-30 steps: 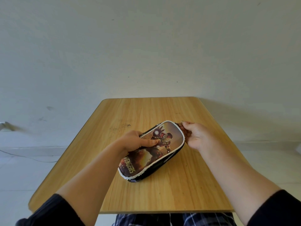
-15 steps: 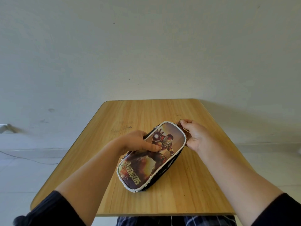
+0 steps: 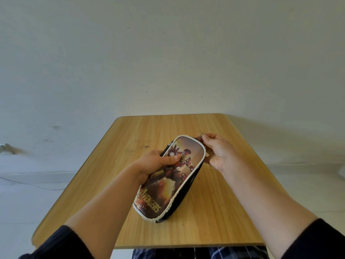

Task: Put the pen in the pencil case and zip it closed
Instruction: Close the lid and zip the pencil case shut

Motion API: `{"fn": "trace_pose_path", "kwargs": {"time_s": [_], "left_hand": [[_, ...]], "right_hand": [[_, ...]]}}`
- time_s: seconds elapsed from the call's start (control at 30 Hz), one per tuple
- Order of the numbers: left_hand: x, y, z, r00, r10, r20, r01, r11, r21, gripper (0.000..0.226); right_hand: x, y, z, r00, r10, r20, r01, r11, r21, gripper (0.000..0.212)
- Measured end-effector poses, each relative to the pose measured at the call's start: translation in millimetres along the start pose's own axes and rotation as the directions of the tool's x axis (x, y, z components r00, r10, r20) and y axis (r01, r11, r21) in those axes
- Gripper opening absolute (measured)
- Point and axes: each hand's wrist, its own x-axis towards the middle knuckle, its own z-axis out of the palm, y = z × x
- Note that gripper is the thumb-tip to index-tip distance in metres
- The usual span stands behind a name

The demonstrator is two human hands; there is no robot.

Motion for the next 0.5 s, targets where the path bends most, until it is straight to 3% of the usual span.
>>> {"fn": "trace_pose_path", "kwargs": {"time_s": [0.33, 0.5], "left_hand": [[3.6, -4.9, -5.1, 0.998, -0.051, -0.026, 0.048, 0.995, -0.091, 0.061], [4.2, -8.2, -4.4, 0.996, -0.070, -0.059, 0.062, 0.989, -0.131, 0.061]], "right_hand": [[-2.1, 2.1, -3.6, 0.998, 0.008, -0.064, -0.007, 1.000, 0.018, 0.016], [-2.6, 3.3, -4.6, 0.996, 0.027, -0.088, -0.025, 0.999, 0.019, 0.013]]}}
